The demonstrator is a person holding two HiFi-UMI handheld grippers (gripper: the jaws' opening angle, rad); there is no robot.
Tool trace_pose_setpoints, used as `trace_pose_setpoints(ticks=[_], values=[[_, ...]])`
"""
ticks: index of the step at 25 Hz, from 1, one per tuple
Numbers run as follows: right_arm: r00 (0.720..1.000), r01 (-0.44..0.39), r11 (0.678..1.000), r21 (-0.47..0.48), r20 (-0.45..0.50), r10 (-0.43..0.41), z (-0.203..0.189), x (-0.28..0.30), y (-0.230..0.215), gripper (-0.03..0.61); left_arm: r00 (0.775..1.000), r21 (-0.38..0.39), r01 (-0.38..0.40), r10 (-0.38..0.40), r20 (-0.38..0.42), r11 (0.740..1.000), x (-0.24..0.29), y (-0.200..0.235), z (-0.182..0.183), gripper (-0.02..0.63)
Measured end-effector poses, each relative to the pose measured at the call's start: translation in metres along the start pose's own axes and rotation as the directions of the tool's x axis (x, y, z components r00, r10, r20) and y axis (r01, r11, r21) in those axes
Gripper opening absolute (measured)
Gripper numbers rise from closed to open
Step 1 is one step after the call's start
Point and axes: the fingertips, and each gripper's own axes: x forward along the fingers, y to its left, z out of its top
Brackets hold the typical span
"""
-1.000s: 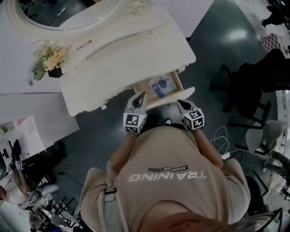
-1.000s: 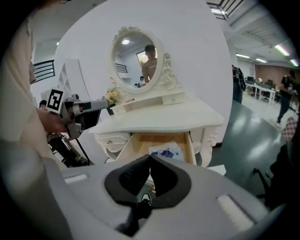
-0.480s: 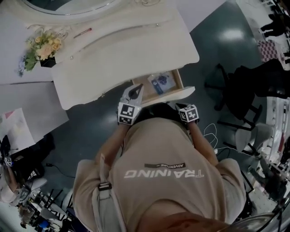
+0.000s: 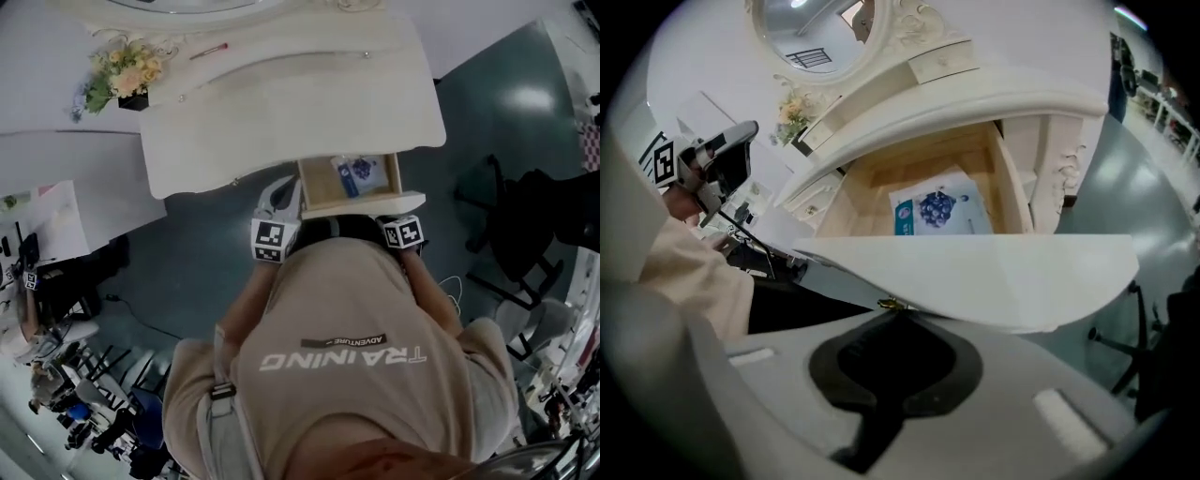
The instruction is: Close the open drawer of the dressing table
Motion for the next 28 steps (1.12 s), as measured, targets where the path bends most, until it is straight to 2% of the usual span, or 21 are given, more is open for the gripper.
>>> trace_pose_setpoints(ticks=[4,11,14,17,23,28], values=[[0.998,-0.048,0.996,-0.080,-0.039,0.045,0.012,0.000,-0.012,0.005,1.000,0.029,-0.025,0.026,-0.010,0.999,0.011,-0.013,0.011,0.000],[0.994,-0.111,0.986,-0.125,-0.014,0.110,0.052,0.008,-0.032,0.005,0.998,0.017,-0.064,0.064,-0.009,0.998,0.035,-0.026,0.027,0.000],[0.993,-0.108,0.984,-0.144,0.036,0.115,0.086,0.012,-0.031,0.005,0.997,-0.022,-0.081,0.080,-0.014,0.996,0.043,-0.019,0.028,0.000],[0.989,-0.095,0.985,-0.141,0.100,0.110,0.116,0.013,-0.029,0.005,0.996,-0.030,-0.092,0.092,-0.006,0.995,0.045,-0.015,0.033,0.000],[0.976,-0.030,0.957,-0.288,0.200,0.091,0.167,0.010,-0.024,0.005,0.983,-0.048,-0.179,0.180,0.022,0.983,0.033,-0.002,0.046,0.000],[0.973,-0.018,0.935,-0.355,0.210,0.099,0.187,0.018,-0.023,0.005,0.966,-0.083,-0.259,0.260,-0.005,0.962,0.020,0.017,0.039,0.000]])
